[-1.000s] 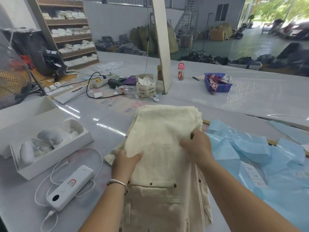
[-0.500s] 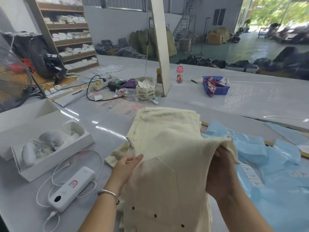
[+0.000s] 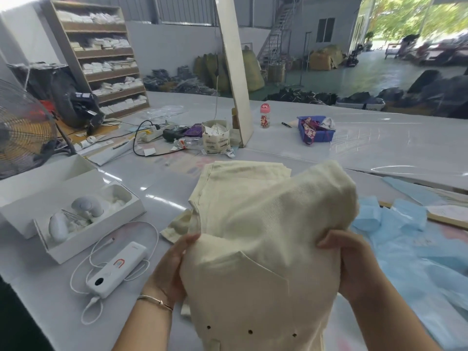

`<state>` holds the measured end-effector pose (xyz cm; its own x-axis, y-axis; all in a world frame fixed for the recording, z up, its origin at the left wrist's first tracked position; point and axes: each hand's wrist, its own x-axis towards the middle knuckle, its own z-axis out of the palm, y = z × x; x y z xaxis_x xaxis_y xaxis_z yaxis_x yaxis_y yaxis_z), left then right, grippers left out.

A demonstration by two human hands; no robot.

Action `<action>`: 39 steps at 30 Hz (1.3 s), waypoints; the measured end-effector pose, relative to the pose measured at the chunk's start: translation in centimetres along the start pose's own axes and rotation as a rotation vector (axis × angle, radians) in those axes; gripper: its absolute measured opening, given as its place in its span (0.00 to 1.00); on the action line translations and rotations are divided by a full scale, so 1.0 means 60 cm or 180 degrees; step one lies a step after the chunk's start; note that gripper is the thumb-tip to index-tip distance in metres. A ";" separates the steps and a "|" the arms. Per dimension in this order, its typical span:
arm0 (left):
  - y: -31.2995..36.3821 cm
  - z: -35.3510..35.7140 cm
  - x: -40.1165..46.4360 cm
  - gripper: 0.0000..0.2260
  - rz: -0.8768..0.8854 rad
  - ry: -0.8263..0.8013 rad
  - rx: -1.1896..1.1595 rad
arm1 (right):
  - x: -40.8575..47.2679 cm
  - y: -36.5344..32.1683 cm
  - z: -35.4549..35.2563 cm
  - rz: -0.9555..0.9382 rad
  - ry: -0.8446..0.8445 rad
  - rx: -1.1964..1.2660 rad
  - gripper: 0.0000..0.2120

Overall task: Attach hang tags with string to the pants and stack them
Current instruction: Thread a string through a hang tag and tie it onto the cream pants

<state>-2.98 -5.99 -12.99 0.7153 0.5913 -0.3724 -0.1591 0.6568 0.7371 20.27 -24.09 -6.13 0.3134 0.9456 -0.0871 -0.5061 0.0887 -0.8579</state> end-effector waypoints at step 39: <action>-0.527 0.299 -0.200 0.22 0.0540 0.2941 0.3499 | -0.568 0.100 -0.459 0.1319 0.1510 -0.6000 0.21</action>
<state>5.65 -42.26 -21.72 -0.0134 0.9887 -0.1490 0.7022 0.1154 0.7026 28.67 -64.41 -22.22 0.7323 0.6456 -0.2167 0.6456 -0.7594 -0.0808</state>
